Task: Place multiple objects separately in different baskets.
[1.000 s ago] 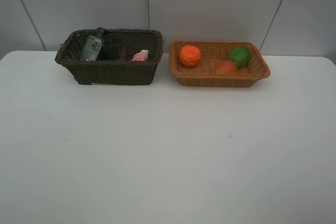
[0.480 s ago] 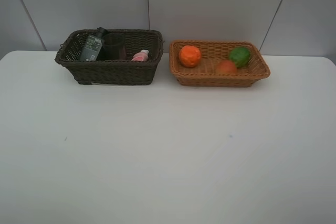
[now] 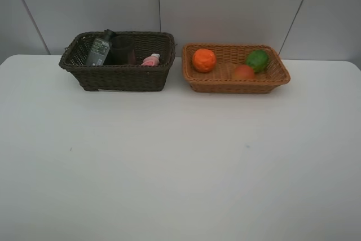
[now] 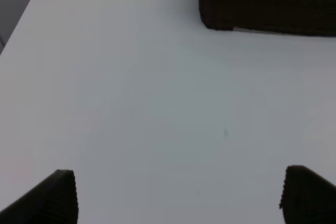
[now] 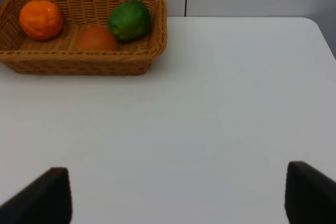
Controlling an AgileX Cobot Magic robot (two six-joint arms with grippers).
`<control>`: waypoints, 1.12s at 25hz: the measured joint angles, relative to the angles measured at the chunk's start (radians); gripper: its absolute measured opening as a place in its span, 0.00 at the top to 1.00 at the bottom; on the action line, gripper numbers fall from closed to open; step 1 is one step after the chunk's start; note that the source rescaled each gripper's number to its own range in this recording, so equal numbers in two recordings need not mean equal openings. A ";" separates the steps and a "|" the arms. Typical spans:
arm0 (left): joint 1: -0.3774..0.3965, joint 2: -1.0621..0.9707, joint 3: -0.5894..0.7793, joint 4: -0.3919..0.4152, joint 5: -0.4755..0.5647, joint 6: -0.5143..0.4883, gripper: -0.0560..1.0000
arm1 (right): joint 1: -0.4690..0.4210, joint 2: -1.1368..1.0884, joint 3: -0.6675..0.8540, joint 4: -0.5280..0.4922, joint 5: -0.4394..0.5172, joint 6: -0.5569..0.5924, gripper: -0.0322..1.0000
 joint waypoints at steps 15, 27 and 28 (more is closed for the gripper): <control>-0.042 0.000 0.004 0.000 -0.018 0.020 0.00 | 0.000 0.000 0.000 0.001 0.000 0.000 0.31; -0.042 0.000 0.004 0.000 -0.018 0.021 0.00 | 0.000 0.000 0.000 0.001 0.000 0.000 0.31; -0.042 0.000 0.004 0.000 -0.018 0.021 0.00 | 0.000 0.000 0.000 0.001 0.000 0.000 0.31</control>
